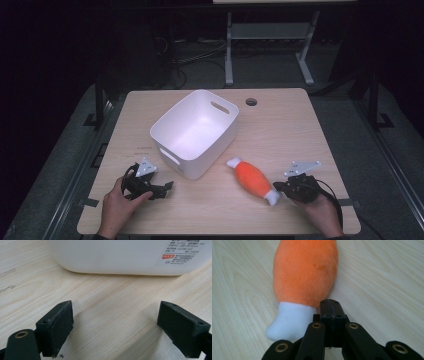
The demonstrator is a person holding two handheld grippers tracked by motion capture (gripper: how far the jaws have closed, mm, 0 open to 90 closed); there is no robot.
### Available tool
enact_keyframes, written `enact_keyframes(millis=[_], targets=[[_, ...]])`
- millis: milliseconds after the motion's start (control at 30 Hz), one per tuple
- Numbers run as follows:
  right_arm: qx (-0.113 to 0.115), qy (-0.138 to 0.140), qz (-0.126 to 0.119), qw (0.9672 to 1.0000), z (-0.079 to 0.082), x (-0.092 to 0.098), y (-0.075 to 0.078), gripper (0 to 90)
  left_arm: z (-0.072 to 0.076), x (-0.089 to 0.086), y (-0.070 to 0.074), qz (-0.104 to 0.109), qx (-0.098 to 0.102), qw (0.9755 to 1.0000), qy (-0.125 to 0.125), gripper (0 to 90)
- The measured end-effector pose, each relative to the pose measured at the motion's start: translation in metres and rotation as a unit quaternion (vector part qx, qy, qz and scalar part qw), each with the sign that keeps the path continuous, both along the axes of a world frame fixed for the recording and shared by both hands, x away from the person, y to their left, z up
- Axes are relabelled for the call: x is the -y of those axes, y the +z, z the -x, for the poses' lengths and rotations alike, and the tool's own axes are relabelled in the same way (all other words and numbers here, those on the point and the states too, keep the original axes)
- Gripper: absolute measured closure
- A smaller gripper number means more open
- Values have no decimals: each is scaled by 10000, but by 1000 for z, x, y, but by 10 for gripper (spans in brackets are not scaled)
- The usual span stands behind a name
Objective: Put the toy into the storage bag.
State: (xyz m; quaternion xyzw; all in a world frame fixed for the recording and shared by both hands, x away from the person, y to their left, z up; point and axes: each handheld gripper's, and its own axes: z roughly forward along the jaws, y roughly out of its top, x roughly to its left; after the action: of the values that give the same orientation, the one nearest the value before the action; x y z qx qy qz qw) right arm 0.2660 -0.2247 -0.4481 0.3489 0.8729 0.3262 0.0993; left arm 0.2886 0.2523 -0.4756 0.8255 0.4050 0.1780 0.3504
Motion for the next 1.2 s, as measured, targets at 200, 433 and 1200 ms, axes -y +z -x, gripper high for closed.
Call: enact_keyframes(millis=[200, 433, 1200], targets=[[136, -234, -45, 9996, -2, 4, 2, 756, 0, 0, 0, 1, 0, 10000, 1, 125], [114, -579, -212, 9980, -8, 11, 9, 483, 0, 0, 0, 1, 0, 10000, 1, 125], [-274, -290, -307, 9987, -36, -14, 31, 3, 0, 0, 0, 0, 1, 10000, 1, 125]])
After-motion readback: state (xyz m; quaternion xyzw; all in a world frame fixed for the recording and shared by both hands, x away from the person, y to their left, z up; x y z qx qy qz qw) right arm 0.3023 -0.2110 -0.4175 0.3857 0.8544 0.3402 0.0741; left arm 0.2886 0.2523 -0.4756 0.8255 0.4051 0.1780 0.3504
